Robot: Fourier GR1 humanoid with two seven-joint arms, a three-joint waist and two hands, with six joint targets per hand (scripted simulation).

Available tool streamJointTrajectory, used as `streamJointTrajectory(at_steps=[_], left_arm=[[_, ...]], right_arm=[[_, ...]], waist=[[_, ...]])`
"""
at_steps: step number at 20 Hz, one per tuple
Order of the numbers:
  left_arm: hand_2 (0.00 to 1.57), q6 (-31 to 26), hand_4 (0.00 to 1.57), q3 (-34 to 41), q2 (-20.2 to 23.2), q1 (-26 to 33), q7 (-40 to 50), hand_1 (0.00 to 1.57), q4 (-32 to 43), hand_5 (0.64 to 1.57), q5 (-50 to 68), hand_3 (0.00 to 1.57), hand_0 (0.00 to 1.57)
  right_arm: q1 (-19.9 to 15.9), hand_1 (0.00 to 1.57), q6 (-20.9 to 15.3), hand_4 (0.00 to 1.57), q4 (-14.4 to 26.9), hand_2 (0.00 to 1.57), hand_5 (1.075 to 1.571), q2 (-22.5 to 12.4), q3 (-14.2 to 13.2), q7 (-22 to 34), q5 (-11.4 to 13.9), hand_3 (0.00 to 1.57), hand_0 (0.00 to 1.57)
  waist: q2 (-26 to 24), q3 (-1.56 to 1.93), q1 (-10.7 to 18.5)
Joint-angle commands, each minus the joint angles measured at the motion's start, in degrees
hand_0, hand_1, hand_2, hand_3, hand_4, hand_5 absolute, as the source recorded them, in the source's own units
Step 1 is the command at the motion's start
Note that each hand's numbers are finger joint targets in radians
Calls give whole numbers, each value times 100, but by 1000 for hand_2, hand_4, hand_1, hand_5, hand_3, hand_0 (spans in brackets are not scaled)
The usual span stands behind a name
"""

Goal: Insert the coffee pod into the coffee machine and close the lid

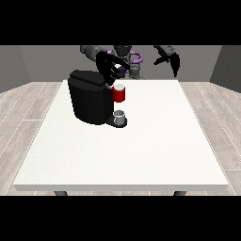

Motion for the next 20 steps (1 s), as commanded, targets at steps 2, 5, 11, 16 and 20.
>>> streamJointTrajectory(at_steps=[2, 5, 11, 16, 20], left_arm=[[0, -61, 397, -73, -32, -303, 53, 0, -87, 1571, 39, 0, 0], [0, -199, 418, -110, 16, -406, -88, 0, -30, 1571, 70, 0, 0], [0, -235, 395, -334, -133, -680, -32, 0, -31, 1571, 5, 0, 0], [0, -438, 352, -314, -111, -766, -88, 0, -16, 1571, 180, 0, 0], [0, -298, 203, -464, -242, -1079, 99, 0, -229, 1571, 64, 0, 0]], right_arm=[[-652, 0, 19, 102, -379, 0, 1571, 330, 273, -499, 38, 0, 0], [-734, 0, 145, 0, -618, 0, 1571, 86, 290, -200, 113, 0, 0], [-873, 0, 90, 0, -1053, 0, 1571, -74, 167, 351, 152, 0, 0], [-820, 0, 247, 0, -1265, 0, 1571, -388, -60, 551, 172, 0, 0], [-1010, 0, 188, 0, -1054, 0, 1571, -291, -175, -145, 64, 0, 0]], waist=[[140, -157, 711], [346, -162, 891], [622, -152, 1370], [825, -151, 1712], [1210, -152, 1708]])
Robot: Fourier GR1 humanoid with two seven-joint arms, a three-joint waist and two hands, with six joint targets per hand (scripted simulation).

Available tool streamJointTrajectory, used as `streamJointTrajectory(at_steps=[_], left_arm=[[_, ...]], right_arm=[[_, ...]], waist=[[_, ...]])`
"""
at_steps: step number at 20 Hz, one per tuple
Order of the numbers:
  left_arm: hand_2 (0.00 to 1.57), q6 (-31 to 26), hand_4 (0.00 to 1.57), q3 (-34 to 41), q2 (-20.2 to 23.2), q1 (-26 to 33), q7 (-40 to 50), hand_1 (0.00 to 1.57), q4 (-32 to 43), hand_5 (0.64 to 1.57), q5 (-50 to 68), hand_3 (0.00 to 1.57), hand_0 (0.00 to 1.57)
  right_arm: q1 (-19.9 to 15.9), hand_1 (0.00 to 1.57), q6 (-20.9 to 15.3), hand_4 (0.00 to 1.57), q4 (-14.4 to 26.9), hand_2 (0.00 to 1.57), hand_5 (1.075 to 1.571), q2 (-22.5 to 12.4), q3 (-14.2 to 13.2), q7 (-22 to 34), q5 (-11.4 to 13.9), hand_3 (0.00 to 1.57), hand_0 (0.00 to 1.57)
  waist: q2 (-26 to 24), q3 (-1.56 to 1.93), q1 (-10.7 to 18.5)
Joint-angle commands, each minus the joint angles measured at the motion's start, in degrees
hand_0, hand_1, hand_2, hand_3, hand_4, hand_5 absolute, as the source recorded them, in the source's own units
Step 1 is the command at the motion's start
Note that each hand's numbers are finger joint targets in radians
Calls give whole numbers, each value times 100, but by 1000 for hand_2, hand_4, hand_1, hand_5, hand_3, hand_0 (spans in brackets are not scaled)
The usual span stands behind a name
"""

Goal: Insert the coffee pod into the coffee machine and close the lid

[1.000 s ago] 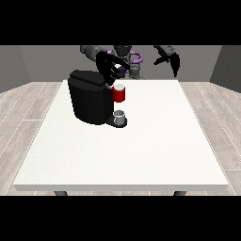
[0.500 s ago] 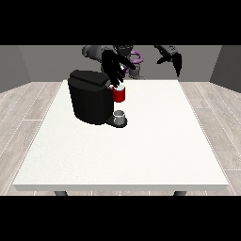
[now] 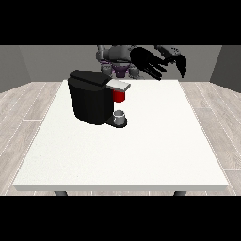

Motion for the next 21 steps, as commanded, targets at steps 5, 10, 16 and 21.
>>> streamJointTrajectory(at_steps=[5, 10, 16, 21], left_arm=[[0, -33, 272, 115, 142, -320, -94, 0, -59, 1571, 39, 0, 0], [0, -177, 341, 112, 189, -75, 53, 0, -205, 1571, 164, 0, 0], [0, -163, 266, 218, 206, 547, -45, 0, -140, 1571, 241, 0, 0], [0, 23, 266, 464, 298, 1024, -305, 0, 106, 1571, 193, 0, 0]], right_arm=[[-711, 0, -299, 133, 348, 0, 1571, 535, 179, -977, 58, 0, 0], [-864, 0, 18, 0, 744, 0, 1571, 628, 106, -1315, -211, 0, 0], [-239, 0, -48, 172, 568, 0, 1571, 1406, 565, -2002, -197, 0, 0], [456, 0, -132, 259, 380, 0, 1571, 2194, 1096, -2571, -160, 0, 0]], waist=[[545, -113, 148], [236, -112, -69], [-370, -111, -578], [-716, -111, -1166]])
